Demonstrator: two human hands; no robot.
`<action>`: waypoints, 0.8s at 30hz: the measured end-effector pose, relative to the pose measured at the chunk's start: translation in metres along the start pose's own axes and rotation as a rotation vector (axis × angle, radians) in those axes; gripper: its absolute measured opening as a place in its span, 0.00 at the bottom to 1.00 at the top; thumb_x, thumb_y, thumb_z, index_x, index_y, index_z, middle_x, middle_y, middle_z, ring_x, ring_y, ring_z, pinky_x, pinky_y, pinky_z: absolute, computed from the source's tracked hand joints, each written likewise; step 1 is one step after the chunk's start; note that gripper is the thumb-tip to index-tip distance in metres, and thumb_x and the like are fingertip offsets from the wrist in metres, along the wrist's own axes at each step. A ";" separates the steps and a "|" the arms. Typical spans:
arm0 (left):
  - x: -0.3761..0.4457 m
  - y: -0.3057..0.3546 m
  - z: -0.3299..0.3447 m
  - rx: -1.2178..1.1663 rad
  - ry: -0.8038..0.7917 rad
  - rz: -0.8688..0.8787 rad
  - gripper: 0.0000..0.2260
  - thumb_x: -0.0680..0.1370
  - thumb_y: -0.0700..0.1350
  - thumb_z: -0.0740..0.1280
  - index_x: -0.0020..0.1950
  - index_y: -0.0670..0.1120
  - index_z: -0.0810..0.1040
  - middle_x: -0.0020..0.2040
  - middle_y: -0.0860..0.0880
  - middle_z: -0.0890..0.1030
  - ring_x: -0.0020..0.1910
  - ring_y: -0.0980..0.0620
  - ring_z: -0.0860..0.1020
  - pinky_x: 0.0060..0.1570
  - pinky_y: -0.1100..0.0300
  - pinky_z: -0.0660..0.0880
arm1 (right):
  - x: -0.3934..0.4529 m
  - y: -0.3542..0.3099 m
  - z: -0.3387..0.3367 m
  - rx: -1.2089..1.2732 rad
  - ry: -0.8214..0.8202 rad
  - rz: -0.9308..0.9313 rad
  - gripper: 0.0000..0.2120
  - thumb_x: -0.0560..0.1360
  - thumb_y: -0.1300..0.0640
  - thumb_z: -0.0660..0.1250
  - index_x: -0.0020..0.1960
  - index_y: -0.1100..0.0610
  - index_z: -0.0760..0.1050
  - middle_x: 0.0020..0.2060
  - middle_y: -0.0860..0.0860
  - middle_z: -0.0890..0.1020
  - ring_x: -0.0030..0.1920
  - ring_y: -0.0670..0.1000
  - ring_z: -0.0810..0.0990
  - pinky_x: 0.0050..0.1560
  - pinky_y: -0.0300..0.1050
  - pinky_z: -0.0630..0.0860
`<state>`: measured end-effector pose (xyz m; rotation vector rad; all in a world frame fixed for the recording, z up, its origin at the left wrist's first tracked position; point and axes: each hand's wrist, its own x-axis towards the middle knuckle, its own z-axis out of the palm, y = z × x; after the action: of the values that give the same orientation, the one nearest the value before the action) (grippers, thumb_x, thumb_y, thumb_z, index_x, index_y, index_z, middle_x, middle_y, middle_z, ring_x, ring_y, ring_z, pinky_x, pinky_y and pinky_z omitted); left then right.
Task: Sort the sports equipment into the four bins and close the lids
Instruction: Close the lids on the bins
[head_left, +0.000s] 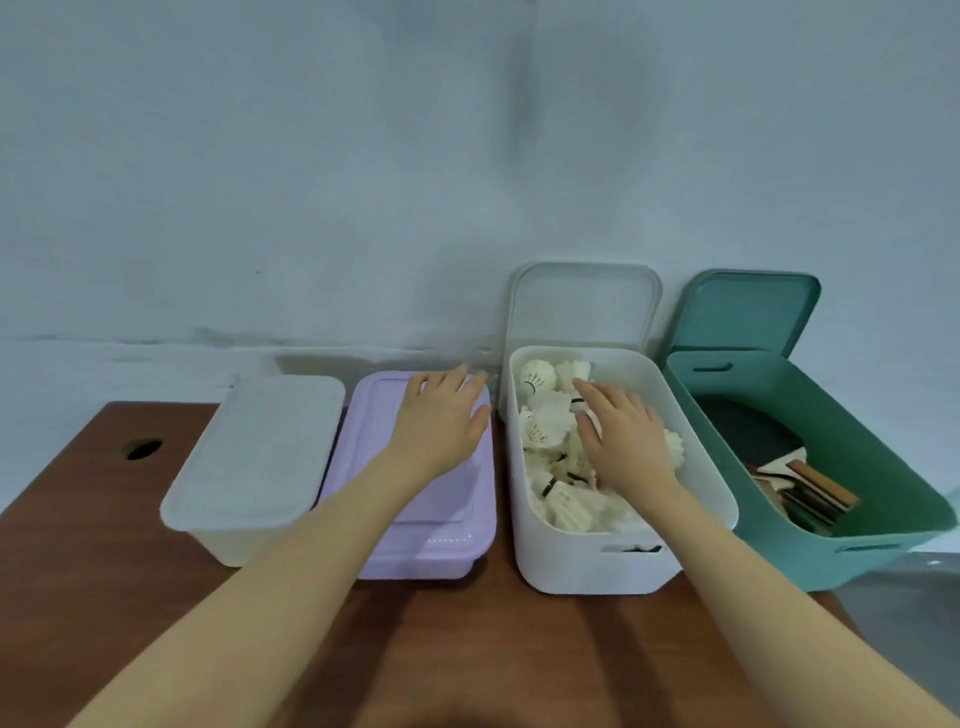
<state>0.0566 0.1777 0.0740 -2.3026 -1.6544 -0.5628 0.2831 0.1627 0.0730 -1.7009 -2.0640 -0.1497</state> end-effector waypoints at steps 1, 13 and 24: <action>0.014 0.008 0.002 -0.010 -0.002 -0.001 0.22 0.73 0.52 0.53 0.54 0.44 0.81 0.51 0.45 0.82 0.45 0.45 0.81 0.48 0.50 0.75 | 0.009 0.015 -0.004 0.006 -0.007 -0.008 0.19 0.79 0.55 0.59 0.69 0.54 0.68 0.64 0.53 0.74 0.62 0.58 0.72 0.60 0.54 0.67; 0.164 0.064 0.050 0.133 -0.186 -0.176 0.30 0.80 0.58 0.53 0.77 0.48 0.45 0.77 0.42 0.48 0.72 0.40 0.57 0.67 0.47 0.57 | 0.146 0.146 0.010 -0.011 -0.102 0.059 0.31 0.80 0.49 0.56 0.77 0.51 0.44 0.76 0.55 0.48 0.73 0.61 0.56 0.68 0.57 0.61; 0.204 0.044 0.087 -0.177 -0.134 -0.273 0.33 0.79 0.57 0.55 0.76 0.50 0.40 0.76 0.40 0.49 0.65 0.40 0.69 0.62 0.47 0.64 | 0.173 0.167 0.053 0.254 -0.056 0.018 0.40 0.78 0.49 0.61 0.75 0.47 0.35 0.75 0.57 0.39 0.70 0.64 0.63 0.58 0.57 0.74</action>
<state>0.1696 0.3726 0.0883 -2.2927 -2.0801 -0.6467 0.4049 0.3762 0.0637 -1.5829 -2.0092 0.1618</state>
